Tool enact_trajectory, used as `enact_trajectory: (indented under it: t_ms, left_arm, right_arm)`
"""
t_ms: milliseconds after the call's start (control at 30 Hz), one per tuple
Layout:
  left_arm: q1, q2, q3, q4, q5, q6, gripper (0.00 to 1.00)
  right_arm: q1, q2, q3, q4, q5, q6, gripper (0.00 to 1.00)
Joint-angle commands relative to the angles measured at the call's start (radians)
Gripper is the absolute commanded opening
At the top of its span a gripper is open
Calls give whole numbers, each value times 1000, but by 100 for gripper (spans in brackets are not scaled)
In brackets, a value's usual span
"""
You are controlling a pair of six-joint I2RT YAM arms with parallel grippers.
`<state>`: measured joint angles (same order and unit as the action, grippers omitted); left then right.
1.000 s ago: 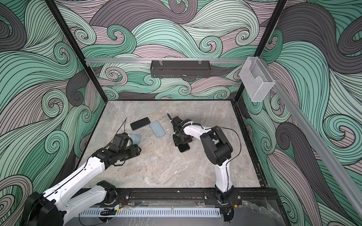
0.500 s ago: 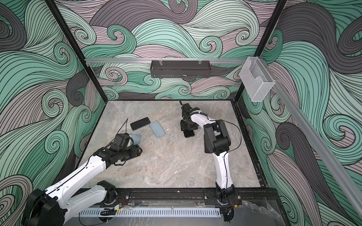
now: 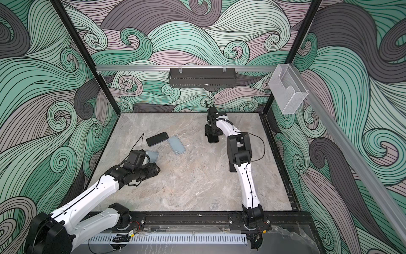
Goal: Put the phone into the phone case
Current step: 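Carry the cased phone farther from the robot and lower it with the right gripper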
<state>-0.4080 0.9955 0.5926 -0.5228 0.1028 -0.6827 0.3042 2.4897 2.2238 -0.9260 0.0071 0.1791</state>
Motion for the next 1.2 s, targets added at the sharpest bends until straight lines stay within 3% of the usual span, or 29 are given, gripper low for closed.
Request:
enact_trajectory:
  t_ms: [0,267,400,567,900,1167]
  left_arm:
    - [8,18,38,6,25,15,66]
    - [8,48,42,13,57,14,66]
    - [8,47,42,15,61,12,66]
    - [8,42,38,13,63,8,66]
    - [7,29,26,14,67,3,66]
    - [8,29,26,16,69,3,66]
  right_arm:
    - [-5,38,98,-57,-21,14,18]
    - [-14,126,215,-60,-41,72,26]
    - [-19,151,235,-60,-51,85,37]
    - [-30,160,242,-59,-80,94,58]
    - [-42,110,228,-45,-138,71,82]
    - [-48,37,183,-13,-153,74,86]
